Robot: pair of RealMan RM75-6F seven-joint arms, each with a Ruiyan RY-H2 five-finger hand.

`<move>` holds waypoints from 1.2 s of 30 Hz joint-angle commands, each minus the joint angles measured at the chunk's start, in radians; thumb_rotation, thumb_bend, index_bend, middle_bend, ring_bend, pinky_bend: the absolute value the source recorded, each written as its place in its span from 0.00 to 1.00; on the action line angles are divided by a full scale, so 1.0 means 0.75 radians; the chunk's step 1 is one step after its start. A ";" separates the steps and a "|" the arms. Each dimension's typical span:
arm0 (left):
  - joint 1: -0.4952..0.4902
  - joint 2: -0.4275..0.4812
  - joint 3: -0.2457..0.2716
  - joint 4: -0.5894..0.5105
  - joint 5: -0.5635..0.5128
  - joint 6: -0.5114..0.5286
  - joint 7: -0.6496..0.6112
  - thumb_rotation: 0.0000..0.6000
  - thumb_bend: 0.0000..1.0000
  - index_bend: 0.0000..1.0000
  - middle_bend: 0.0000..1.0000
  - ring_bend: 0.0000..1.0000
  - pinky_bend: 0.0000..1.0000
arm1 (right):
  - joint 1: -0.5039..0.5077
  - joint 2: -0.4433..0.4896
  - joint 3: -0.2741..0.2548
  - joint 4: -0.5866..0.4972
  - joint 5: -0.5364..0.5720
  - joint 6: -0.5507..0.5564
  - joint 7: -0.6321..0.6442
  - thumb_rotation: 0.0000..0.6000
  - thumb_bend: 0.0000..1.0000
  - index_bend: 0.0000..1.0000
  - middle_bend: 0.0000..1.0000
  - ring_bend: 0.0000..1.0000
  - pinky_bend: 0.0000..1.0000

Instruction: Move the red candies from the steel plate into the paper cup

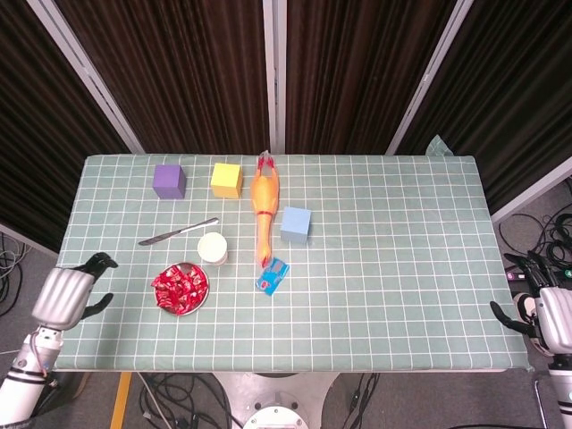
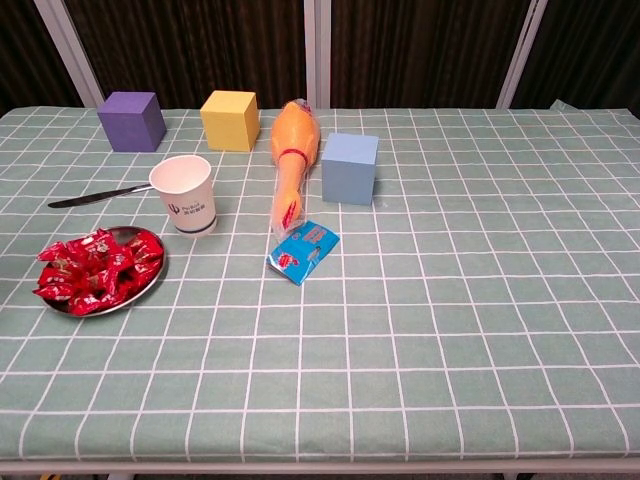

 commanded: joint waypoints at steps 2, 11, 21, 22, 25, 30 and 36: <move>-0.148 -0.053 0.019 0.046 0.058 -0.202 0.055 1.00 0.25 0.38 0.42 0.80 1.00 | 0.006 0.002 0.001 -0.005 0.005 -0.009 -0.008 1.00 0.20 0.15 0.19 0.06 0.25; -0.315 -0.213 0.014 0.109 -0.054 -0.496 0.186 1.00 0.27 0.37 0.42 0.83 1.00 | 0.022 0.008 0.004 -0.025 0.032 -0.045 -0.033 1.00 0.20 0.14 0.19 0.06 0.26; -0.382 -0.340 -0.015 0.197 -0.244 -0.593 0.300 1.00 0.27 0.37 0.42 0.85 1.00 | 0.027 0.012 0.007 -0.026 0.049 -0.060 -0.036 1.00 0.20 0.14 0.18 0.06 0.27; -0.380 -0.344 -0.012 0.198 -0.259 -0.592 0.311 1.00 0.27 0.37 0.42 0.86 1.00 | 0.027 0.013 0.007 -0.026 0.052 -0.061 -0.037 1.00 0.20 0.14 0.18 0.06 0.27; -0.369 -0.360 0.003 0.199 -0.303 -0.586 0.340 1.00 0.28 0.37 0.43 0.86 1.00 | 0.024 0.012 0.005 -0.018 0.056 -0.061 -0.032 1.00 0.20 0.14 0.18 0.06 0.27; -0.368 -0.409 0.007 0.227 -0.339 -0.562 0.348 1.00 0.29 0.39 0.45 0.87 1.00 | 0.032 0.009 0.004 -0.015 0.047 -0.068 -0.026 1.00 0.20 0.14 0.18 0.06 0.29; -0.383 -0.441 0.004 0.259 -0.380 -0.562 0.361 1.00 0.32 0.43 0.47 0.88 1.00 | 0.032 0.014 0.004 -0.018 0.051 -0.071 -0.027 1.00 0.20 0.14 0.18 0.06 0.30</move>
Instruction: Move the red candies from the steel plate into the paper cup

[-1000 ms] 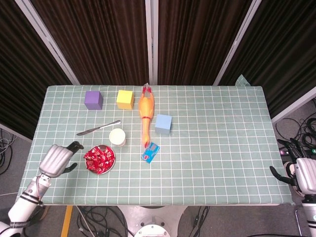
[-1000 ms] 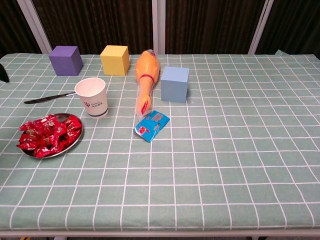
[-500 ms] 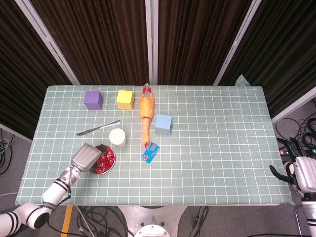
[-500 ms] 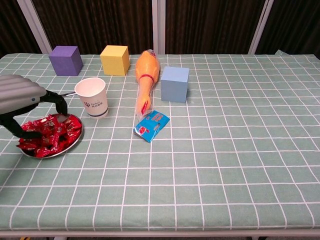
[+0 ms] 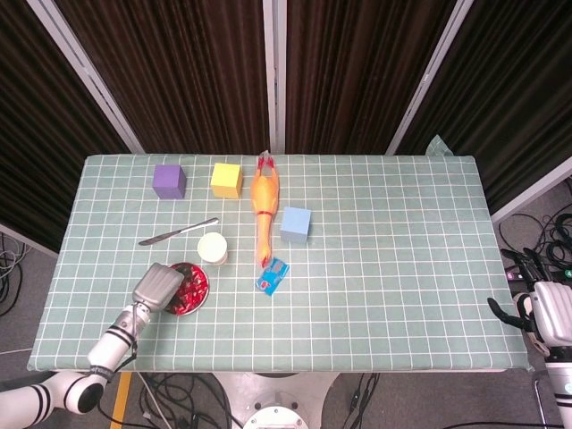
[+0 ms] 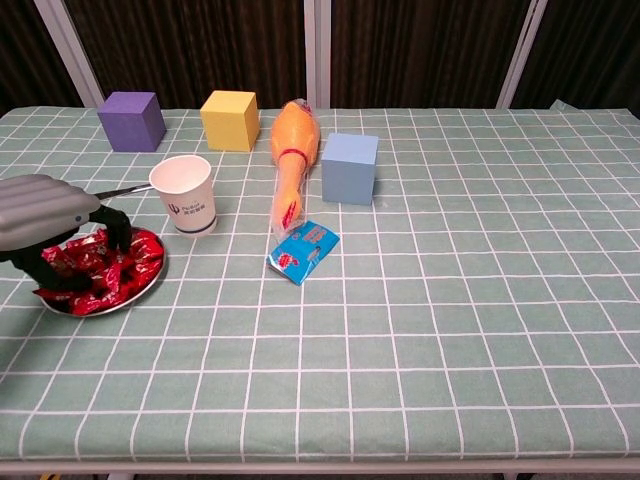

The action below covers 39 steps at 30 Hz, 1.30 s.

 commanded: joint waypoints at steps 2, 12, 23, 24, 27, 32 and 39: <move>-0.009 -0.008 0.005 0.008 -0.019 0.000 0.023 1.00 0.33 0.43 0.47 0.88 1.00 | -0.002 0.000 -0.002 0.006 -0.001 0.002 0.007 1.00 0.20 0.14 0.18 0.06 0.30; -0.026 -0.031 0.018 0.039 -0.067 -0.009 0.034 1.00 0.45 0.57 0.56 0.89 1.00 | -0.002 0.007 -0.005 -0.001 -0.006 0.004 0.010 1.00 0.20 0.14 0.19 0.06 0.33; -0.047 -0.035 0.023 0.086 -0.017 -0.007 -0.104 1.00 0.57 0.72 0.71 0.93 1.00 | -0.008 0.013 -0.009 -0.012 -0.013 0.017 0.001 1.00 0.19 0.14 0.19 0.07 0.35; -0.047 -0.031 0.022 0.083 -0.012 -0.002 -0.114 1.00 0.58 0.72 0.72 0.93 1.00 | -0.008 0.014 -0.009 -0.013 -0.014 0.019 0.002 1.00 0.19 0.14 0.19 0.07 0.35; -0.048 -0.005 0.014 0.061 0.009 0.027 -0.138 1.00 0.59 0.72 0.73 0.93 1.00 | -0.009 0.016 -0.009 -0.014 -0.019 0.024 0.002 1.00 0.19 0.14 0.19 0.07 0.35; -0.054 0.068 -0.023 -0.022 0.041 0.094 -0.165 1.00 0.59 0.72 0.73 0.93 1.00 | -0.009 0.019 -0.010 -0.020 -0.021 0.026 0.002 1.00 0.19 0.14 0.19 0.07 0.36; -0.128 0.163 -0.122 -0.155 0.027 0.096 -0.155 1.00 0.59 0.72 0.73 0.93 1.00 | -0.017 0.013 -0.014 0.001 -0.020 0.033 0.022 1.00 0.19 0.14 0.19 0.07 0.36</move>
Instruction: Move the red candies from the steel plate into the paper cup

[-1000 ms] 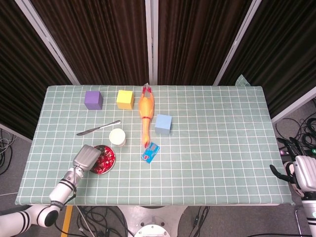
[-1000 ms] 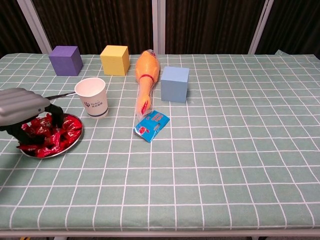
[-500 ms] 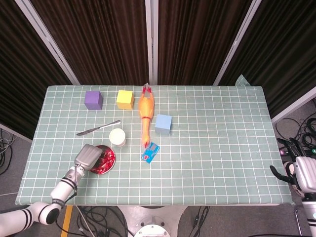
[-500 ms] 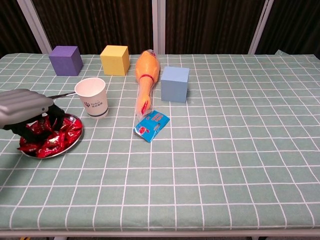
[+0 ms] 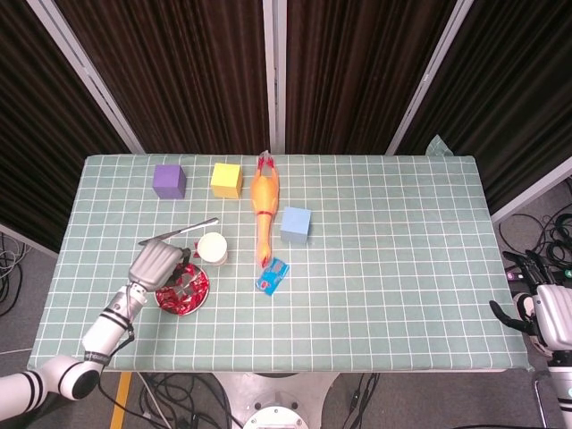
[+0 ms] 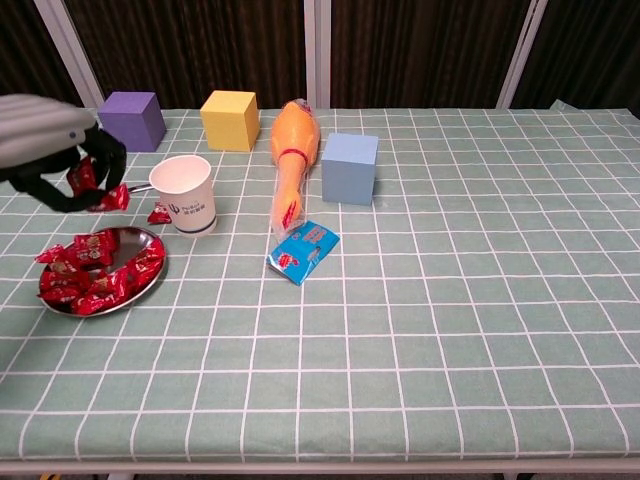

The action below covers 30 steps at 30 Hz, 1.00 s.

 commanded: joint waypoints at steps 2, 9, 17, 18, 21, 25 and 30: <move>-0.067 0.038 -0.067 -0.058 -0.023 -0.021 0.019 1.00 0.59 0.72 0.73 0.93 1.00 | -0.001 0.000 0.000 0.005 0.002 0.001 0.004 1.00 0.19 0.14 0.19 0.07 0.36; -0.213 -0.019 -0.143 -0.015 -0.160 -0.157 0.103 1.00 0.59 0.72 0.72 0.93 1.00 | -0.005 0.010 0.007 0.008 0.012 0.007 0.008 1.00 0.19 0.14 0.19 0.07 0.36; -0.294 -0.117 -0.097 0.084 -0.265 -0.177 0.315 1.00 0.59 0.70 0.71 0.93 1.00 | -0.006 0.027 0.017 -0.003 0.025 0.009 -0.001 1.00 0.19 0.14 0.19 0.07 0.37; -0.299 -0.129 -0.088 0.094 -0.280 -0.169 0.349 1.00 0.59 0.69 0.71 0.93 1.00 | -0.005 0.026 0.017 -0.003 0.028 0.005 0.000 1.00 0.19 0.14 0.19 0.07 0.37; -0.306 -0.149 -0.076 0.101 -0.314 -0.152 0.394 1.00 0.59 0.67 0.70 0.93 1.00 | -0.005 0.022 0.016 0.003 0.031 0.000 0.005 1.00 0.19 0.14 0.19 0.07 0.37; -0.311 -0.166 -0.060 0.097 -0.323 -0.122 0.429 1.00 0.59 0.64 0.68 0.93 1.00 | -0.005 0.019 0.015 0.008 0.032 -0.002 0.008 1.00 0.19 0.14 0.19 0.07 0.37; -0.322 -0.179 -0.039 0.088 -0.348 -0.108 0.477 1.00 0.58 0.58 0.64 0.93 1.00 | -0.008 0.020 0.016 0.010 0.034 0.001 0.011 1.00 0.19 0.14 0.19 0.07 0.37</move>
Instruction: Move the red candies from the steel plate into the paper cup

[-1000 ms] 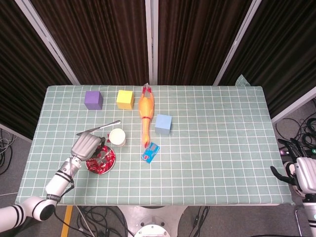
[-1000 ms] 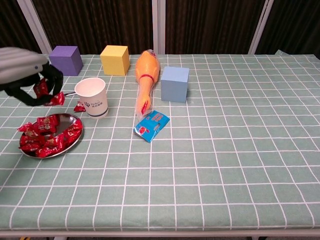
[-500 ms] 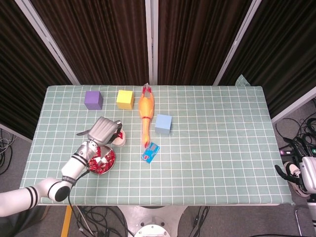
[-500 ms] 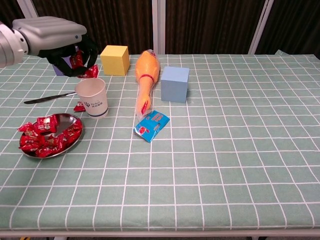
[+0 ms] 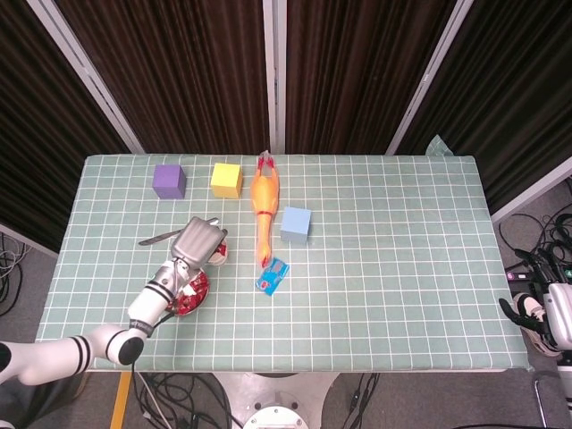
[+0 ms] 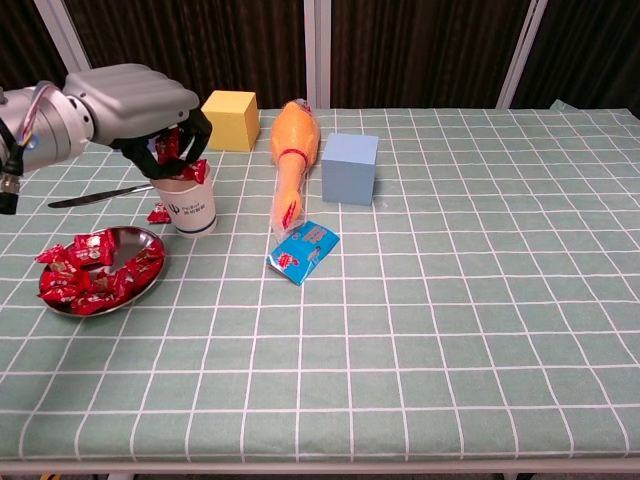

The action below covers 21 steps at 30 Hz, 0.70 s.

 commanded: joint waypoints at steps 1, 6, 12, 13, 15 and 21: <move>-0.006 -0.006 0.011 -0.007 -0.017 0.010 0.021 1.00 0.57 0.57 0.63 0.93 1.00 | -0.001 0.000 0.000 0.001 0.001 0.000 0.000 1.00 0.19 0.14 0.19 0.07 0.37; -0.008 -0.007 0.022 -0.018 -0.030 0.034 0.039 1.00 0.57 0.53 0.61 0.92 1.00 | -0.001 -0.001 -0.001 0.004 0.001 -0.004 0.003 1.00 0.19 0.14 0.19 0.07 0.38; -0.005 -0.001 0.033 -0.040 -0.040 0.062 0.053 1.00 0.56 0.51 0.59 0.92 1.00 | 0.001 -0.001 0.000 0.003 -0.001 -0.004 0.001 1.00 0.19 0.14 0.19 0.07 0.38; -0.004 0.001 0.035 -0.045 -0.039 0.067 0.055 1.00 0.56 0.51 0.59 0.92 1.00 | 0.001 -0.001 0.000 0.002 -0.001 -0.005 0.001 1.00 0.19 0.14 0.20 0.07 0.38; -0.004 0.002 0.042 -0.052 -0.039 0.072 0.062 1.00 0.56 0.51 0.59 0.92 1.00 | 0.000 0.000 -0.001 0.002 -0.003 -0.004 0.001 1.00 0.19 0.14 0.20 0.07 0.38; -0.002 0.006 0.054 -0.073 -0.049 0.090 0.077 1.00 0.55 0.50 0.58 0.92 1.00 | -0.002 0.000 -0.002 0.005 -0.004 -0.001 0.004 1.00 0.19 0.14 0.20 0.07 0.38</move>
